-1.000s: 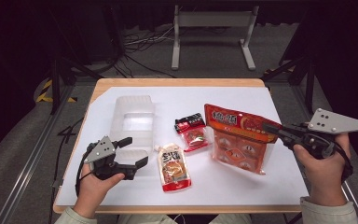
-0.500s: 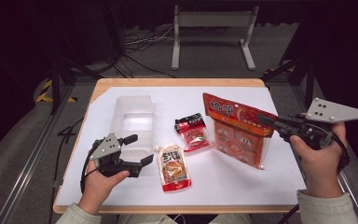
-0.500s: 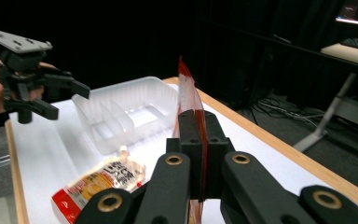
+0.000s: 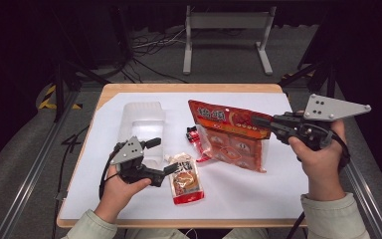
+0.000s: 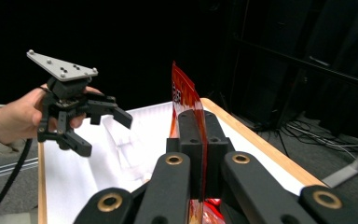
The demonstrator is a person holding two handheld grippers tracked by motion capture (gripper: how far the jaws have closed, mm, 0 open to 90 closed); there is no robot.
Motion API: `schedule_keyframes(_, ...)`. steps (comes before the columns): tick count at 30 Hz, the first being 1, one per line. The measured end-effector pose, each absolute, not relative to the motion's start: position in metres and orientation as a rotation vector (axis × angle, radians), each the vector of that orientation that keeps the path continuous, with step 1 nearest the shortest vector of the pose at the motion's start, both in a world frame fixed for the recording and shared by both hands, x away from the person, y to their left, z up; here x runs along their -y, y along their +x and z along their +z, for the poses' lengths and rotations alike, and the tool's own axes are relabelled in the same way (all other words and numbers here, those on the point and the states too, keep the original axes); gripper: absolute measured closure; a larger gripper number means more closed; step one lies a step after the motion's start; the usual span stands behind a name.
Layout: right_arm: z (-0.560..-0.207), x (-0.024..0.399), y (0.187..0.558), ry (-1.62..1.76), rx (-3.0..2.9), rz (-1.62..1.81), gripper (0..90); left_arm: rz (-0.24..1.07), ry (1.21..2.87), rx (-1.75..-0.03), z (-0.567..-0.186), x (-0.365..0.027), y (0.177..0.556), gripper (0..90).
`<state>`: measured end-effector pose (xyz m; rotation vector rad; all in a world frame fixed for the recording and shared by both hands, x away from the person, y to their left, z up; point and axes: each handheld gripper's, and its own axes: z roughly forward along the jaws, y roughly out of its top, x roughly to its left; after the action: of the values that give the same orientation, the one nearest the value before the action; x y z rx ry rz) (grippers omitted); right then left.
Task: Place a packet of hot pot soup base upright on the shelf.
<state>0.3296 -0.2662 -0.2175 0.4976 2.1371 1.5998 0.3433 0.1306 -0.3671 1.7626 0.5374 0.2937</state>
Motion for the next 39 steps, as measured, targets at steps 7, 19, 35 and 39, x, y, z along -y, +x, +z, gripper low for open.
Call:
schedule_keyframes(7, -0.218, 0.255, 0.338, 0.473, -2.139, 1.631, 90.0, 0.259, 1.747, -0.526, -0.366, -0.119, 0.35, 3.5)
schedule_keyframes(19, -0.223, 0.235, 0.34, 0.42, -2.15, 1.702, 90.0, 0.175, 1.7, -0.503, -0.365, -0.104, 0.365, 3.3)
schedule_keyframes(35, -0.237, 0.214, 0.341, 0.367, -2.169, 1.798, 90.0, 0.052, 1.641, -0.357, -0.376, -0.087, 0.383, 7.9)
schedule_keyframes(39, -0.245, 0.21, 0.343, 0.366, -2.184, 1.818, 90.0, 0.077, 1.663, -0.322, -0.375, -0.079, 0.38, 19.2)
